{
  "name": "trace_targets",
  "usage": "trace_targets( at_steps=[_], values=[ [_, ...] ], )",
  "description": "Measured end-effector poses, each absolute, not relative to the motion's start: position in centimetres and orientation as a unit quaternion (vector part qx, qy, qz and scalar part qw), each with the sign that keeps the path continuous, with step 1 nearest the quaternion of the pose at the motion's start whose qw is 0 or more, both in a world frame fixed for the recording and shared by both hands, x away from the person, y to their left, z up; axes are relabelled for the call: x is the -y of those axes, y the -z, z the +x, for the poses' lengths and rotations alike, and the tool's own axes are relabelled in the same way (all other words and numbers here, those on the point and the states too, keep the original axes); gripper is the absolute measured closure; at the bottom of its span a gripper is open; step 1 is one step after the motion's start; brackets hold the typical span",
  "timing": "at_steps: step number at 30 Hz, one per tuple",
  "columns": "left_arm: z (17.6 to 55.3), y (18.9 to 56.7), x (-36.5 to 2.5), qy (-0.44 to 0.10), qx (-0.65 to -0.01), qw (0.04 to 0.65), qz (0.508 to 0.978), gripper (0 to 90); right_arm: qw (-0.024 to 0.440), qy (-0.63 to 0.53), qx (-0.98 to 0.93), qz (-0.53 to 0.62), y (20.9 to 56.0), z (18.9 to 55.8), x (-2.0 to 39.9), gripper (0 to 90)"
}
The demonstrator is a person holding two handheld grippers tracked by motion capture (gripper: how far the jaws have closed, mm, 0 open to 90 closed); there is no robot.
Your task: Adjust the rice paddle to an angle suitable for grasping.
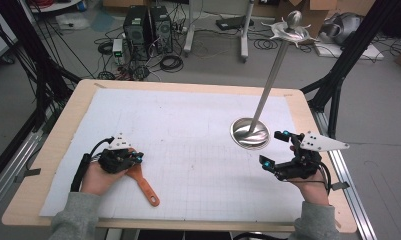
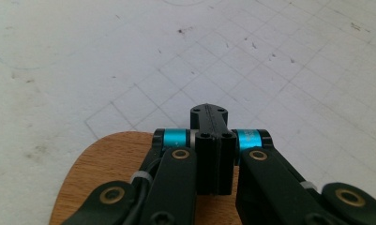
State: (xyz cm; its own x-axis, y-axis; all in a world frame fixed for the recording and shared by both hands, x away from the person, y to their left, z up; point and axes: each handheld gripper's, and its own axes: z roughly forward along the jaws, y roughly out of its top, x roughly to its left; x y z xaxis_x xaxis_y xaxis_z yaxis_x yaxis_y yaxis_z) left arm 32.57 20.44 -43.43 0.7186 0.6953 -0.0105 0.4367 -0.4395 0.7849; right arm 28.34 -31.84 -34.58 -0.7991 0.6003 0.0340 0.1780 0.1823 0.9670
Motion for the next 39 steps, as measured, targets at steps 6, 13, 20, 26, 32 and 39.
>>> trace_targets(
  at_steps=[6,13,20,26,32,39],
  values=[
    [30.8,42.6,-20.7,-0.154,-0.322,0.432,0.828,89.6,0.18,-0.586,-0.747,0.257,34.5,28.7,31.6,0.2],
    [27.9,42.9,-21.0,-0.145,-0.317,0.433,0.831,89.6,0.178,-0.588,-0.746,0.256,34.4,28.8,31.5,0.2],
    [25.9,43.5,-21.1,-0.13,-0.301,0.424,0.845,89.5,0.179,-0.587,-0.748,0.253,34.4,28.9,31.3,0.2],
    [25.0,44.0,-20.7,-0.13,-0.295,0.413,0.852,89.5,0.179,-0.587,-0.747,0.254,34.4,29.1,31.3,0.2],
    [24.8,44.2,-20.5,-0.127,-0.29,0.411,0.855,89.5,0.181,-0.59,-0.744,0.256,34.3,29.0,31.6,0.2],
    [24.9,44.4,-19.5,-0.127,-0.28,0.406,0.861,89.5,0.181,-0.587,-0.747,0.256,34.4,28.9,31.6,0.2]
  ],
)
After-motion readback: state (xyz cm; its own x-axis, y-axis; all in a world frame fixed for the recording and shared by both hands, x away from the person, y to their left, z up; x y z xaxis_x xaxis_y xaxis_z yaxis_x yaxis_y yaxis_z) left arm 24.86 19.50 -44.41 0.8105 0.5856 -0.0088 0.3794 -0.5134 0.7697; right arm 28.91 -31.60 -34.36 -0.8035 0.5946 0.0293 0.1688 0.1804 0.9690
